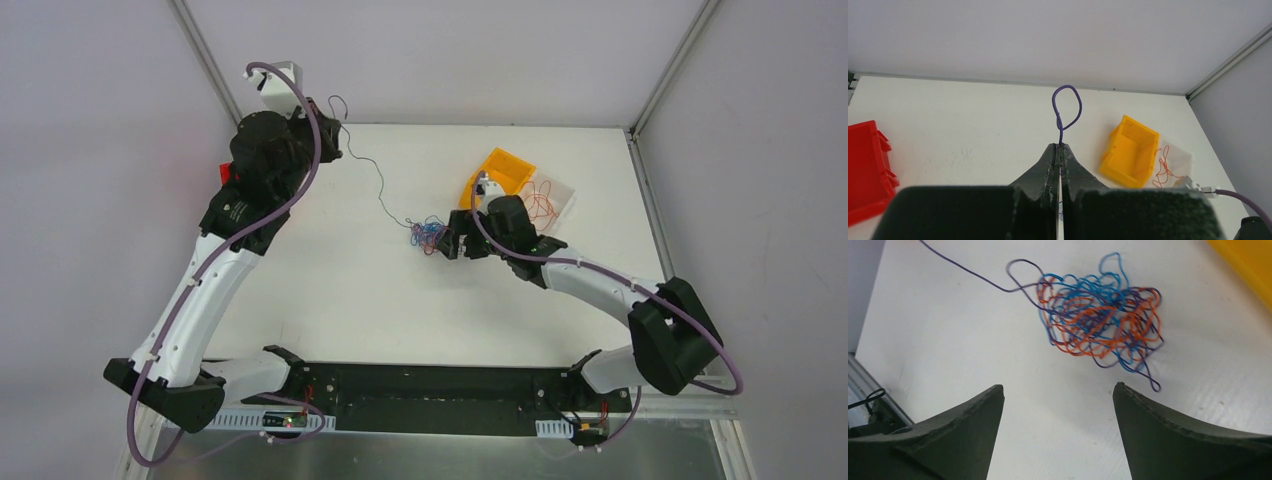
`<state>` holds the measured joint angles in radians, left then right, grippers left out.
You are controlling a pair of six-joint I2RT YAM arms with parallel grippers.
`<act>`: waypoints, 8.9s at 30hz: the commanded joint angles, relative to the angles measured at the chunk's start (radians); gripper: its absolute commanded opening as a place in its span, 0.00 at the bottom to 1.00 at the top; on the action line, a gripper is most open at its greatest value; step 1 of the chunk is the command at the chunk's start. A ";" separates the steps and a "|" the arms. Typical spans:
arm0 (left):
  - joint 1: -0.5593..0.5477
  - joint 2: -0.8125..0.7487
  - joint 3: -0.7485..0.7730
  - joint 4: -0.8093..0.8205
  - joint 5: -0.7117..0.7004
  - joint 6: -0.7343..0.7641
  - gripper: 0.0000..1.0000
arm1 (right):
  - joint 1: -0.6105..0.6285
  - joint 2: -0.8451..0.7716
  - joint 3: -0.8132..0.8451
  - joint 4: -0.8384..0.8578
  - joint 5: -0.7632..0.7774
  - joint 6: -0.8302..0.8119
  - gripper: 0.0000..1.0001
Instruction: Untangle the cables
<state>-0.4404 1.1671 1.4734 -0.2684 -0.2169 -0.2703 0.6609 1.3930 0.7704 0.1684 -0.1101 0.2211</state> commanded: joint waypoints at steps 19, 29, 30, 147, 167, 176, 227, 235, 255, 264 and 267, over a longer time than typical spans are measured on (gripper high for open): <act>0.000 -0.106 0.086 0.054 0.097 -0.004 0.00 | 0.129 0.410 0.593 -0.025 -0.065 -0.291 0.59; 0.000 -0.095 -0.068 0.021 0.130 -0.086 0.00 | 0.120 0.175 0.624 -0.172 -0.143 -0.171 0.00; 0.000 -0.096 -0.107 0.021 0.142 -0.099 0.00 | 0.117 0.155 0.640 -0.211 -0.139 -0.164 0.00; -0.130 0.091 -0.403 0.513 0.775 -0.236 0.00 | -0.140 -0.279 0.098 -0.138 -0.333 0.073 0.72; -0.130 0.104 -0.361 0.489 0.912 -0.234 0.00 | -0.011 -0.153 0.130 -0.042 -0.197 -0.114 0.71; -0.130 0.130 -0.289 0.413 0.964 -0.210 0.00 | 0.022 -0.128 0.104 0.090 -0.110 -0.171 0.69; 0.073 -0.066 -0.084 -0.218 0.183 0.024 0.00 | -0.245 -0.355 -0.123 -0.352 -0.045 0.156 0.54; 0.073 0.019 -0.224 -0.152 0.331 -0.113 0.00 | -0.243 -0.340 -0.098 -0.374 -0.030 0.130 0.99; 0.089 0.384 -0.173 -0.109 0.162 -0.126 0.56 | -0.202 -0.297 -0.187 -0.139 -0.004 0.155 0.99; 0.098 0.509 -0.138 -0.126 0.214 -0.115 0.99 | -0.200 -0.295 -0.215 -0.104 -0.007 0.159 0.99; 0.098 0.571 -0.117 -0.141 0.215 -0.101 0.99 | -0.200 -0.290 -0.217 -0.095 -0.018 0.158 0.99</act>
<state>-0.3458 1.6764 1.2980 -0.3977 -0.0185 -0.4026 0.4561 1.1213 0.5594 0.0147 -0.1196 0.3748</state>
